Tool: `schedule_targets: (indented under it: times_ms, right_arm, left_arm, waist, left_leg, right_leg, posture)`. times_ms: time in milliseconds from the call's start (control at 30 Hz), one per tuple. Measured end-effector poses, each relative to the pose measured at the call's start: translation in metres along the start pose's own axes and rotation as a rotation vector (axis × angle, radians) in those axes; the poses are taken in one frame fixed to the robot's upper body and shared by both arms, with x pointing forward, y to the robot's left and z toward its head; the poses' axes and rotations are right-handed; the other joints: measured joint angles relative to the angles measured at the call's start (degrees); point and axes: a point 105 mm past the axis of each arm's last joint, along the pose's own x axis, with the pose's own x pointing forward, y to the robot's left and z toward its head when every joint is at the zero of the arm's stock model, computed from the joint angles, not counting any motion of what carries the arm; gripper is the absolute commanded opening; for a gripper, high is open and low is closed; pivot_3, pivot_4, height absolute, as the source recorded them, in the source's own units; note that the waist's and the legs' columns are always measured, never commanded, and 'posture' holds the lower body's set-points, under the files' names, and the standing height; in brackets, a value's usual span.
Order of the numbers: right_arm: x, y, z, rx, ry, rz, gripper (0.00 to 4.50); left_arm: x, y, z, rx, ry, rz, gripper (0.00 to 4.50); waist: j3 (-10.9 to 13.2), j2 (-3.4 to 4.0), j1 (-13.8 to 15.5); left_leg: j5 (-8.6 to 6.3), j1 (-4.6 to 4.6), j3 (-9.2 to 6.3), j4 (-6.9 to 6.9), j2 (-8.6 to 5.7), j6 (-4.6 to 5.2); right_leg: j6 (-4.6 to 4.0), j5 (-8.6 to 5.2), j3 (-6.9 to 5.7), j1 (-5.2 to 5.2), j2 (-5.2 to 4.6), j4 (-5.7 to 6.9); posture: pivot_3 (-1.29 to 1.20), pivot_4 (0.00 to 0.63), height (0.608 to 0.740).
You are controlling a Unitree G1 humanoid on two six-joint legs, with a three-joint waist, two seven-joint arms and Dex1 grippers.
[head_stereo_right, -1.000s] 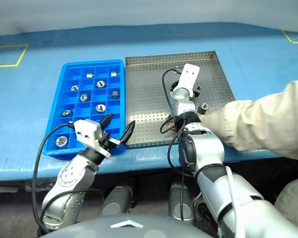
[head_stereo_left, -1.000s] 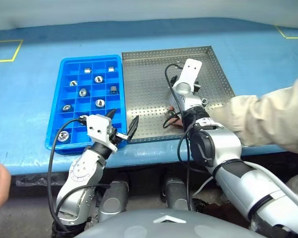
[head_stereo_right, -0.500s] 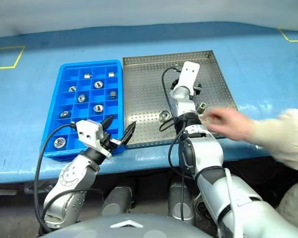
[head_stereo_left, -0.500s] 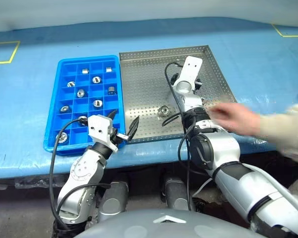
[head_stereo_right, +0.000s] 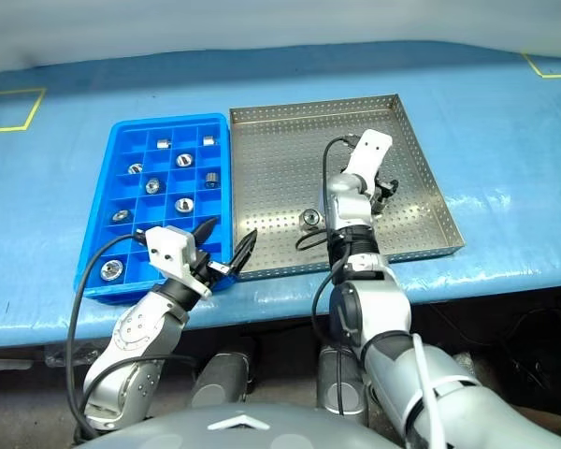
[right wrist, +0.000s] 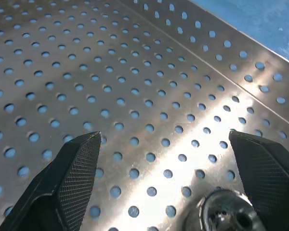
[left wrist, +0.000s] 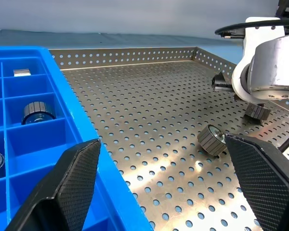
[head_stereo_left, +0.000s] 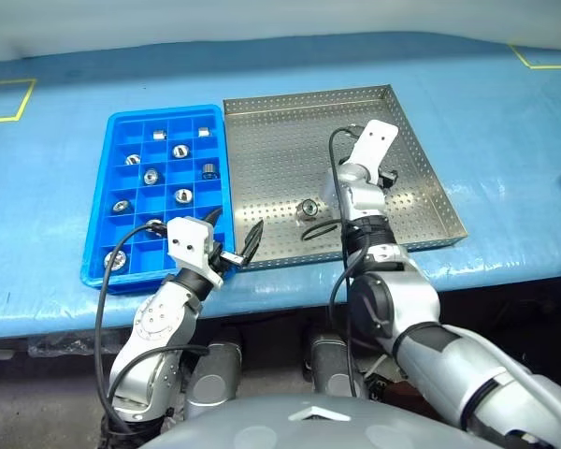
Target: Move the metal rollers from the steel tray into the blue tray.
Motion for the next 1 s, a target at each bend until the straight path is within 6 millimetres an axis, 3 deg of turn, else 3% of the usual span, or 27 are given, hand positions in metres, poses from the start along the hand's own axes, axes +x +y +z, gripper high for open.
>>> schedule_targets:
  times_ms: [233, 333, 467, 600, 767, 1000]
  right_arm:
    - [-0.030, 0.016, 0.022, -0.075, -0.206, 0.185, 4.49]
    - [-0.049, 0.021, 0.010, -0.128, -0.226, 0.323, 4.49]
    - [-0.081, 0.025, -0.022, -0.244, -0.176, 0.547, 4.49]
    - [-0.099, 0.021, -0.030, -0.280, -0.136, 0.683, 4.49]
    - [-0.105, 0.018, -0.047, -0.284, -0.084, 0.775, 4.49]
    - [-0.102, 0.021, -0.056, -0.315, -0.071, 0.799, 4.49]
  left_arm:
    - [0.000, -0.001, -0.001, -0.003, 0.002, -0.008, 4.50]
    - [0.000, -0.003, -0.003, -0.011, 0.009, -0.008, 4.50]
    - [-0.003, -0.002, -0.007, -0.019, 0.024, 0.000, 4.50]
    - [-0.004, 0.000, -0.007, -0.019, 0.028, 0.003, 4.50]
    - [-0.003, -0.003, -0.007, -0.003, 0.029, -0.019, 4.50]
    - [-0.001, -0.006, -0.005, 0.000, 0.023, -0.041, 4.50]
  waist:
    - [-0.03, 0.07, 0.12]
    - [-0.05, 0.10, 0.20]
    - [-0.06, 0.13, 0.29]
    - [-0.06, 0.13, 0.44]
    - [-0.06, 0.12, 0.31]
    - [-0.06, 0.12, 0.29]
  left_leg:
    - [0.01, 0.00, -0.01, 0.01, 0.00, 0.03]
    - [0.01, -0.01, -0.04, 0.00, 0.00, 0.04]
    - [0.01, -0.02, -0.06, 0.04, 0.00, 0.04]
    - [0.01, 0.00, -0.12, 0.16, 0.00, 0.05]
    - [0.01, -0.02, -0.15, 0.14, 0.01, 0.05]
    - [0.01, -0.05, -0.14, 0.10, 0.00, 0.04]
  right_leg:
    - [0.07, 0.00, 0.00, 0.02, 0.00, -0.03]
    - [0.14, -0.06, -0.02, 0.01, 0.00, -0.02]
    - [0.28, -0.16, -0.02, 0.02, 0.00, -0.02]
    - [0.32, -0.16, -0.09, 0.11, -0.01, -0.02]
    - [0.32, -0.16, -0.13, 0.12, -0.03, -0.05]
    - [0.32, -0.16, -0.13, 0.09, -0.04, -0.08]
  posture:
    - [0.16, 0.150, 0.740]
    - [0.17, 0.150, 0.740]
    - [0.16, 0.150, 0.740]
    - [0.14, 0.150, 0.740]
    - [0.13, 0.150, 0.740]
    - [0.14, 0.150, 0.740]
